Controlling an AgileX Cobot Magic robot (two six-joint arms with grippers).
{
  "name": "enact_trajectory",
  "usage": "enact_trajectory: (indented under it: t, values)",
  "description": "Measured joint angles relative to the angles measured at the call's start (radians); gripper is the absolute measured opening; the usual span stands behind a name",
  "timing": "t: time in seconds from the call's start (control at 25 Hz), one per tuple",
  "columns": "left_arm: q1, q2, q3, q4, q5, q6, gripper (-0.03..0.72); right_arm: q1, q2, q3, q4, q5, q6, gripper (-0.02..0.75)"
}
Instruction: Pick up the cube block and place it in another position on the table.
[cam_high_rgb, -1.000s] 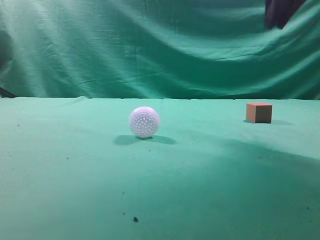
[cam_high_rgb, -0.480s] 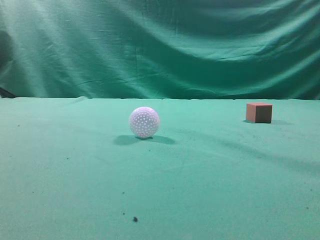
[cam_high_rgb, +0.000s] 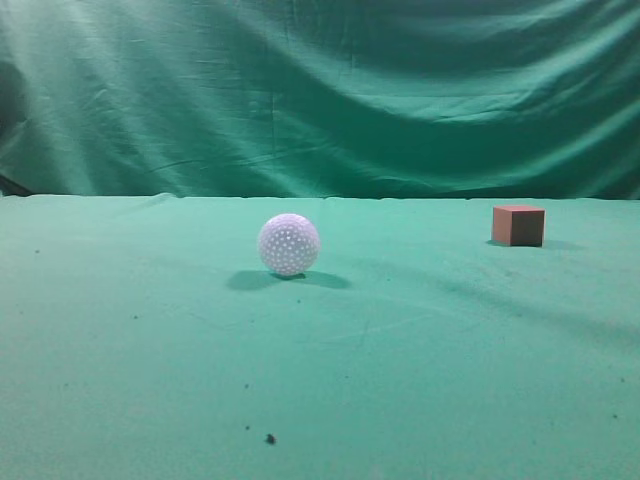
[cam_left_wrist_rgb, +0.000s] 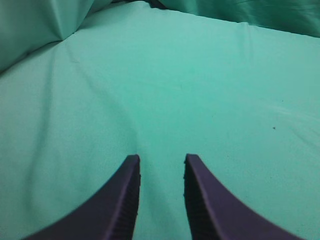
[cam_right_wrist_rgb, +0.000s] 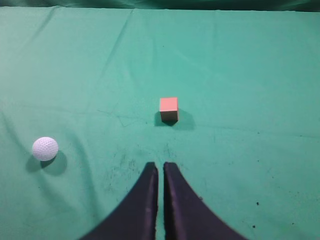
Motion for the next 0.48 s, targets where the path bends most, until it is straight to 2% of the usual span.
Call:
enact_trajectory:
  t: [0.28,0.48]
  values:
    - [0.000,0.000,0.000,0.000,0.000,0.000,0.235,0.000,-0.089,0.068,-0.081,-0.023,-0.004,0.000]
    - [0.000,0.000,0.000,0.000,0.000,0.000,0.235,-0.091,-0.294,0.302,-0.088,-0.160,-0.006,0.000]
